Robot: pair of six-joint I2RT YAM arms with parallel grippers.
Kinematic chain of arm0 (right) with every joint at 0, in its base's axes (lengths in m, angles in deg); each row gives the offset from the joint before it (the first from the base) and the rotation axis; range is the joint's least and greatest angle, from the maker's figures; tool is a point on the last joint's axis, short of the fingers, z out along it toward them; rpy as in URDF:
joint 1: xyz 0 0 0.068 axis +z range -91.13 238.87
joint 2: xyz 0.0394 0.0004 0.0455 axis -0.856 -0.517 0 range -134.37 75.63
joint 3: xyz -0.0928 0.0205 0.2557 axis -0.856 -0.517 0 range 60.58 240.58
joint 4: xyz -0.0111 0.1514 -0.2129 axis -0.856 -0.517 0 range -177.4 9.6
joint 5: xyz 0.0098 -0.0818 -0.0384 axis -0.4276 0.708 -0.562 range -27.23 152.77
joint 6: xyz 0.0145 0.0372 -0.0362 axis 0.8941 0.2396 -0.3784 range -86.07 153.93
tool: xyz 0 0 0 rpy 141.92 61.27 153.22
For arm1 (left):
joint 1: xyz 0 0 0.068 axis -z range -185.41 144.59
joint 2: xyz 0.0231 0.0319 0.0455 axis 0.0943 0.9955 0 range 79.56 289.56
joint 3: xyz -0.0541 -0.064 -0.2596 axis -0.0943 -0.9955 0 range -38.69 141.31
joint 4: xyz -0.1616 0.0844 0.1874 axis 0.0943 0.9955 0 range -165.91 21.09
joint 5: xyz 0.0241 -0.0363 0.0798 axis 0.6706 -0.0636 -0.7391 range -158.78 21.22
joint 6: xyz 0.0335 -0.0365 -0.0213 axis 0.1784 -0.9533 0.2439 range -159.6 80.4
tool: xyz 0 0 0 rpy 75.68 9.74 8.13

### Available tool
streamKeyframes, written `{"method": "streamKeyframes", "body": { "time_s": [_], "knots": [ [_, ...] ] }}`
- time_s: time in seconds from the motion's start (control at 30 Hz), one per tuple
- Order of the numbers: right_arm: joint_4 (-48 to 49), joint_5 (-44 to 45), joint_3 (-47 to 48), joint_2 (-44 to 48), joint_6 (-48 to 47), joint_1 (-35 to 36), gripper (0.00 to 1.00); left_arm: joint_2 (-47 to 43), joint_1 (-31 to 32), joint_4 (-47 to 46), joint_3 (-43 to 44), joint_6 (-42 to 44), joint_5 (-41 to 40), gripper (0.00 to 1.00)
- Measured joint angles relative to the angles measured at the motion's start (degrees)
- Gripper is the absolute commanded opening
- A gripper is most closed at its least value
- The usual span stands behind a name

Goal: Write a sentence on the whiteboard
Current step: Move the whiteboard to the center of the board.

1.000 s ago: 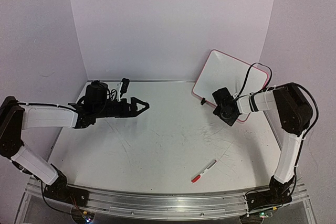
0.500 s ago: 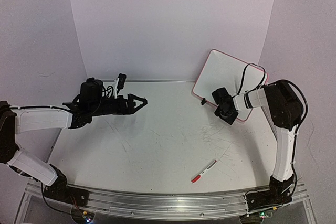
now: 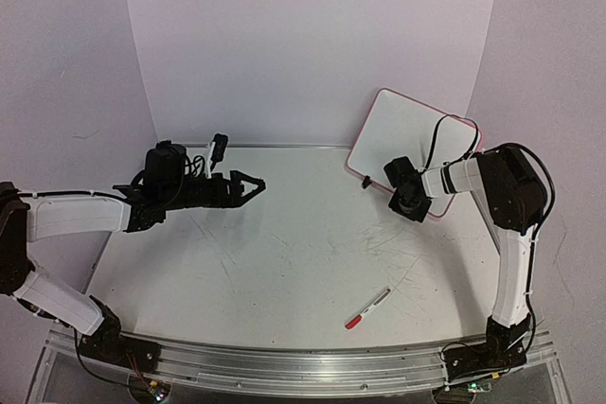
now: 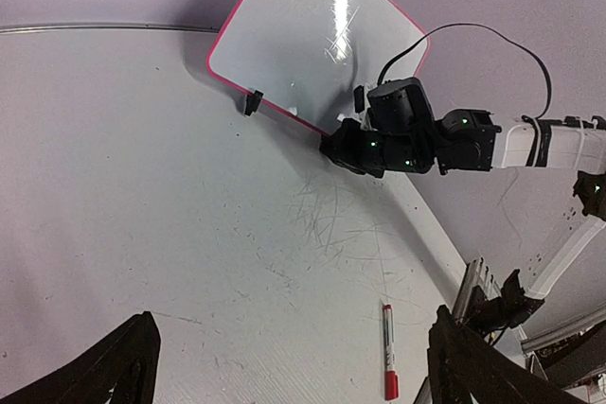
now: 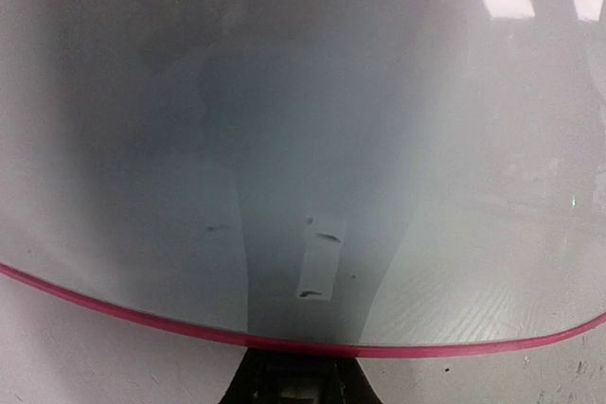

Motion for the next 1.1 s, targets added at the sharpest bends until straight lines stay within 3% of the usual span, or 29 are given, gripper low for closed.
{"method": "streamKeyframes", "body": {
  "time_s": [0.37,0.77,1.1],
  "knots": [
    [12.2,-1.0,-7.2,2.1,-14.0,2.4,0.00,1.5,0.0,0.0,0.0,0.0,-1.4,0.99],
    [25.0,-15.1,-18.8,8.4,-27.9,9.5,0.00,4.2,0.0,0.4,0.3,-0.4,-5.4,0.99],
    [26.7,-21.7,-23.0,11.6,-32.1,18.8,0.00,3.6,0.0,0.5,-0.8,-3.3,-13.3,0.98]
  ]
}}
